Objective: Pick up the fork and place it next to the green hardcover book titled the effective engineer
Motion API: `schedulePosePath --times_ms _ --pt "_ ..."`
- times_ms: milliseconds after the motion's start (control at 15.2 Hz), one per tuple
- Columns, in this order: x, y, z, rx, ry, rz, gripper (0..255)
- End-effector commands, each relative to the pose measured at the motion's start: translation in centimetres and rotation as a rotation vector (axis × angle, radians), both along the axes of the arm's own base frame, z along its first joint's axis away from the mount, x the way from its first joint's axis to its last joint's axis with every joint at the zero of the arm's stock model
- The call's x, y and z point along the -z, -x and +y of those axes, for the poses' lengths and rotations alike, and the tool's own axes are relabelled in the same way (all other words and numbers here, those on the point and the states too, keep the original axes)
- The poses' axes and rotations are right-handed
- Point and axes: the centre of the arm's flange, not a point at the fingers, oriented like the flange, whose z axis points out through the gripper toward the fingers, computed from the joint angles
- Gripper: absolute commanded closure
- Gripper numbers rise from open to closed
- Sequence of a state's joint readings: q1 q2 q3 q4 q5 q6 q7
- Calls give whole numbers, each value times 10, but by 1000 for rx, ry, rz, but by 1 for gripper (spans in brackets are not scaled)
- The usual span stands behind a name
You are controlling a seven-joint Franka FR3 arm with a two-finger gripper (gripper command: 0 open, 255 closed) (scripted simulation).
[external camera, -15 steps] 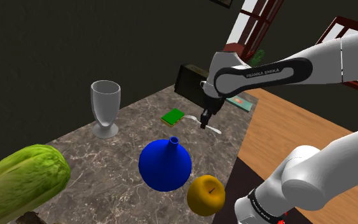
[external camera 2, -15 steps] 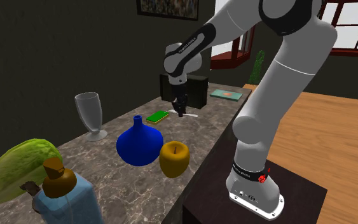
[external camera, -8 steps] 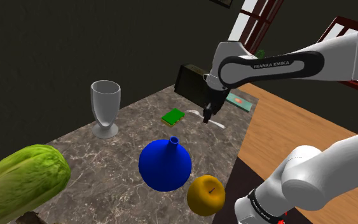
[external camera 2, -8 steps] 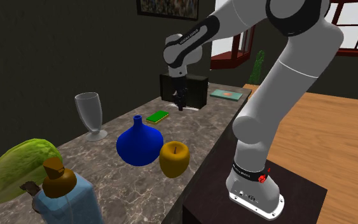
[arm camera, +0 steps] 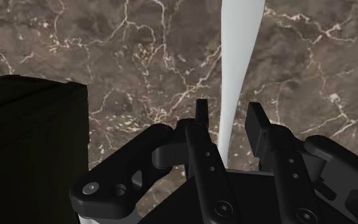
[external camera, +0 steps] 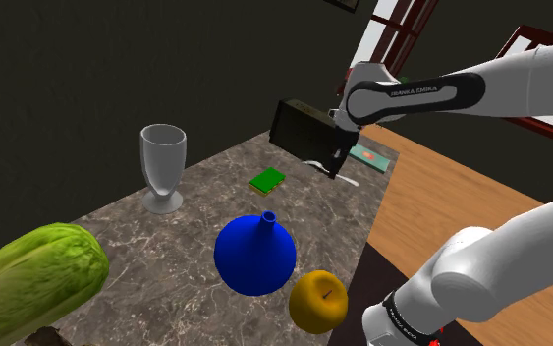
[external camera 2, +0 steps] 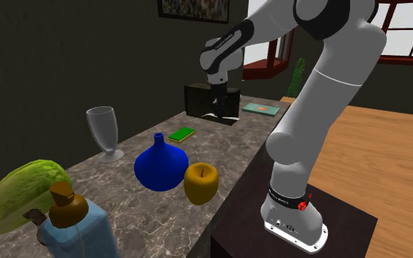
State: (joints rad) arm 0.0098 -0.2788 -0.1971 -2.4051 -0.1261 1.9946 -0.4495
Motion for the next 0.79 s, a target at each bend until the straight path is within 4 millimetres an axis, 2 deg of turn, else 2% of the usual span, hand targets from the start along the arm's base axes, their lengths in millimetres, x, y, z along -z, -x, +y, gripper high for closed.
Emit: schedulePosePath --times_ms 0,726 --pt "-1 -1 -26 -1 0 0 255" --pt "-2 -21 -170 -1 0 0 255"
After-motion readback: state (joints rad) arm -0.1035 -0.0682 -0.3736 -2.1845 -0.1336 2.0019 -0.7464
